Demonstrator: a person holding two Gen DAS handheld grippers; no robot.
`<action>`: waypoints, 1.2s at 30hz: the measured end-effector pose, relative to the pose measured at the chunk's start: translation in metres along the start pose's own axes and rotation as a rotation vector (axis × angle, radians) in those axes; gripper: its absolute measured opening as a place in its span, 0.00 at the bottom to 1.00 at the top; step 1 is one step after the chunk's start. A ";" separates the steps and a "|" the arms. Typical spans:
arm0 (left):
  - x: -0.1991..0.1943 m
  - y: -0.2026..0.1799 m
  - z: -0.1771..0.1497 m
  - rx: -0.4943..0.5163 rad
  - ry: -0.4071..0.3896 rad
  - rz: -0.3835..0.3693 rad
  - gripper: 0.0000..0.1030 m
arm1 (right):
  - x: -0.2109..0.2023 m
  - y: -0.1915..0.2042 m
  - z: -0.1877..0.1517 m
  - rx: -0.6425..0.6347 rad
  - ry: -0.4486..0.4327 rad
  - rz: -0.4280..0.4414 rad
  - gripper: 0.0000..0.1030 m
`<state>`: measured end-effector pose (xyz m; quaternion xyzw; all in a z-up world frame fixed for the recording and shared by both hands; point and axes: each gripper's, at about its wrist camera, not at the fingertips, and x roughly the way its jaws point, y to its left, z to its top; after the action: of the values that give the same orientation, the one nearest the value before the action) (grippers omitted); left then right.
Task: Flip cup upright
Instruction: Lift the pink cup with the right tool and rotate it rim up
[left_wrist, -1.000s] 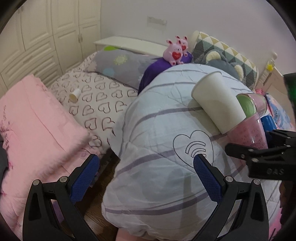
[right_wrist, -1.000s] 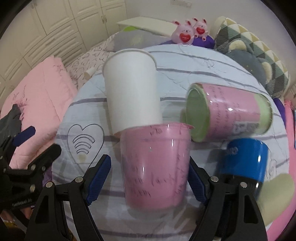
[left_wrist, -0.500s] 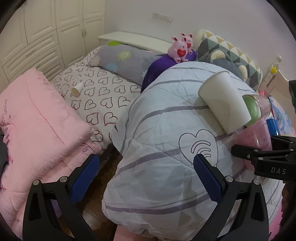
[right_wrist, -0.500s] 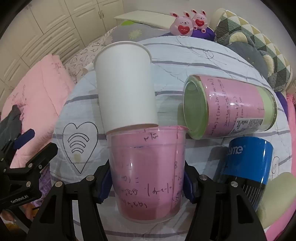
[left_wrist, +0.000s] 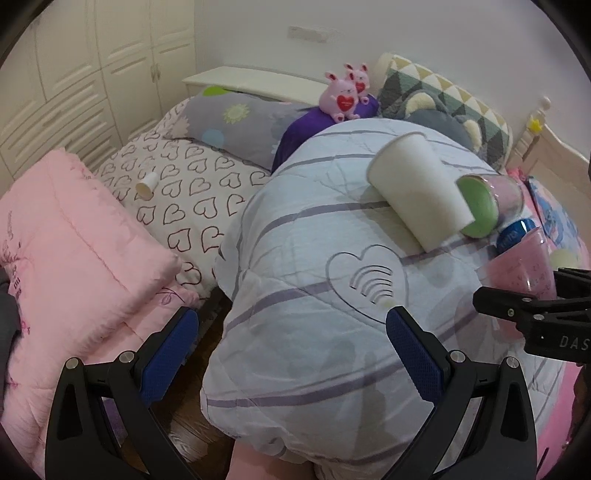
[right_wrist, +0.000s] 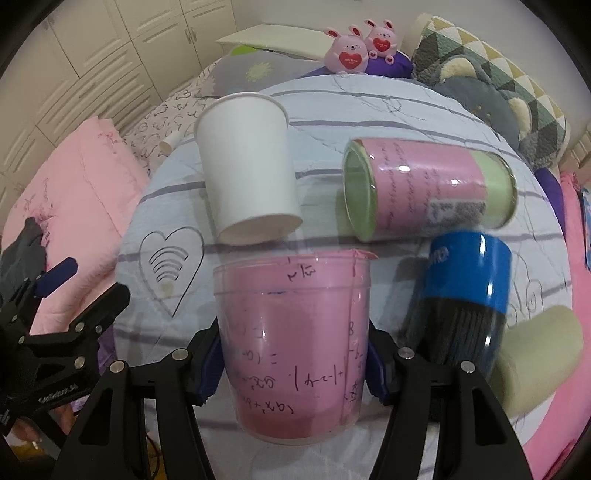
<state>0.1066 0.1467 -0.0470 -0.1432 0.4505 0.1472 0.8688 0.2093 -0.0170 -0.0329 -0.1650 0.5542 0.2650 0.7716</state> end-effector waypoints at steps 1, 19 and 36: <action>-0.002 -0.002 0.000 0.009 -0.002 -0.002 1.00 | -0.004 -0.002 -0.004 0.008 -0.005 -0.002 0.61; -0.037 -0.085 -0.013 0.312 -0.019 -0.140 1.00 | -0.061 -0.048 -0.093 0.330 -0.110 -0.060 0.61; -0.022 -0.105 -0.027 0.489 0.008 -0.168 1.00 | -0.037 -0.054 -0.139 0.556 -0.085 -0.062 0.61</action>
<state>0.1148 0.0379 -0.0310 0.0336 0.4626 -0.0393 0.8851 0.1252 -0.1456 -0.0460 0.0473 0.5676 0.0858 0.8175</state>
